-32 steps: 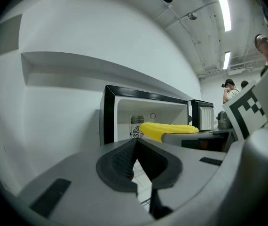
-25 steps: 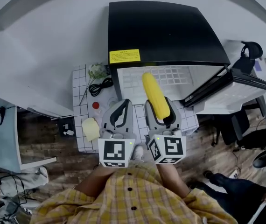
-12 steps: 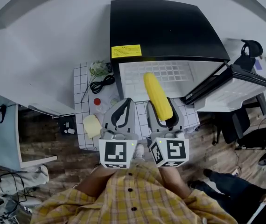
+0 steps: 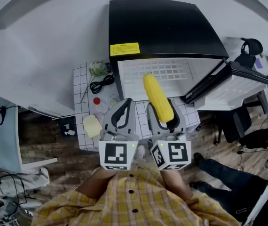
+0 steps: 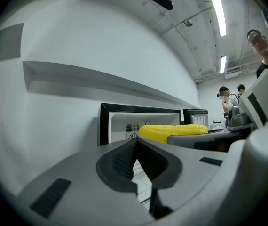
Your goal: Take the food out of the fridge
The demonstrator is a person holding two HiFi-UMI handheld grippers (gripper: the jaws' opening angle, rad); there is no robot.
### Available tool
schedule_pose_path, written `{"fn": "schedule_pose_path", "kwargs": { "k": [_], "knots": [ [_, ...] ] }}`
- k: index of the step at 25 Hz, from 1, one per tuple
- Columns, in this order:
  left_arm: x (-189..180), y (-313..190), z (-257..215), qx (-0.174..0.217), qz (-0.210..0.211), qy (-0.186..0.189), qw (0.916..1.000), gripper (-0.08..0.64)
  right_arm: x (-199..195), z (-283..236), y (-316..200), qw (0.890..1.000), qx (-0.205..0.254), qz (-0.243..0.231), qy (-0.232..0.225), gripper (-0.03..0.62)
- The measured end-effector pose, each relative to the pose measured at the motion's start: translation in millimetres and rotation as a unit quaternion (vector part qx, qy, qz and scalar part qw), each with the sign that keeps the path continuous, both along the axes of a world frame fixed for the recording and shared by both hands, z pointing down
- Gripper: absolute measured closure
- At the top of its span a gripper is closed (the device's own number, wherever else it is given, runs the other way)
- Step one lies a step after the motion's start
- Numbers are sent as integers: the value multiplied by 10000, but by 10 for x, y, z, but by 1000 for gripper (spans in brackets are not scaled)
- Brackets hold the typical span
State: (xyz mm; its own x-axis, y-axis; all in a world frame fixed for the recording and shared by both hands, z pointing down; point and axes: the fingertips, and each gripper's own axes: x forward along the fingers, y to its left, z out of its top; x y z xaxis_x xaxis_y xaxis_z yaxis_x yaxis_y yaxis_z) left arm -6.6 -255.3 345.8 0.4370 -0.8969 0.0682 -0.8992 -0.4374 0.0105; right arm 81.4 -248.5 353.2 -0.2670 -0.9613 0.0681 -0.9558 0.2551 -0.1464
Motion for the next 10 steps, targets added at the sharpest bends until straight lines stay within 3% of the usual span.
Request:
{"fn": "schedule_pose_path", "kwargs": {
  "k": [10],
  "knots": [
    [54,39,-30,59,44,-30,10000,552,31,-34,52,10000,44,9,23,337]
  ]
}}
